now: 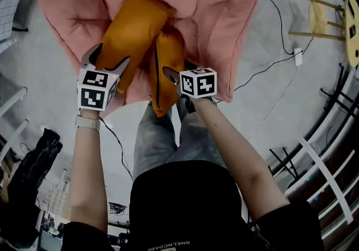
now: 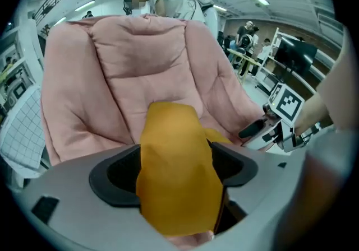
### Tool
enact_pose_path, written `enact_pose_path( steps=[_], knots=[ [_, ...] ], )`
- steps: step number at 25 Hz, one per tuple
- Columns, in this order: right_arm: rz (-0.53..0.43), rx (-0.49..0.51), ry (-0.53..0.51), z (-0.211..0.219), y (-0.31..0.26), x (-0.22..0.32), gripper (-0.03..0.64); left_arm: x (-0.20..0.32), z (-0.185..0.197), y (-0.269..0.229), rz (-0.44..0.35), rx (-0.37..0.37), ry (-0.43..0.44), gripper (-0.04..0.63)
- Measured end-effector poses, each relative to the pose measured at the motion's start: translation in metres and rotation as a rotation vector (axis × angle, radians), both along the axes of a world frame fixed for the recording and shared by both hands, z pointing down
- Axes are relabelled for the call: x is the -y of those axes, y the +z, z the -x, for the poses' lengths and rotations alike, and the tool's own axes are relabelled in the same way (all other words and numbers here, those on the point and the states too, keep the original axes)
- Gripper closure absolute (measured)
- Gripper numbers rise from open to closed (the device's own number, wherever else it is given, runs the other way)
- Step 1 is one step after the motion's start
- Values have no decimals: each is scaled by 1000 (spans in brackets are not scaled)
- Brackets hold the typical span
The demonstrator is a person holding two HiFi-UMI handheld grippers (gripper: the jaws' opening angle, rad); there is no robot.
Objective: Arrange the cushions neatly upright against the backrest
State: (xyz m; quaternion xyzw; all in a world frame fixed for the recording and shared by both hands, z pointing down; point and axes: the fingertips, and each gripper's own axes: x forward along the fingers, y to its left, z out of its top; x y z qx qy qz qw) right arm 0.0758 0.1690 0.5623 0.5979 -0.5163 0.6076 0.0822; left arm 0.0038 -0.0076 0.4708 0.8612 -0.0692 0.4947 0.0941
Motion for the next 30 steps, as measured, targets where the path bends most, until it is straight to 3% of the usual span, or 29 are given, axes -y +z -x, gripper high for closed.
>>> enact_pose_path(
  steps=[8,13,20,26,30],
  knots=[
    [87,7,-21,15,36,-5,241,0,0,53,15,172,75,184],
    [120,16,-20,19,53,-4,241,1,2,62,3,181,77,196],
    [111,25,-26,23,62,-2,241,-3,7,56,13,173,81,319],
    [135,-11,-61,22,60,-6,358,-7,10,45,63,165,60,375],
    [136,-39,-57,20,49,-15,423,-12,17,33,100,154,30,377]
  ],
)
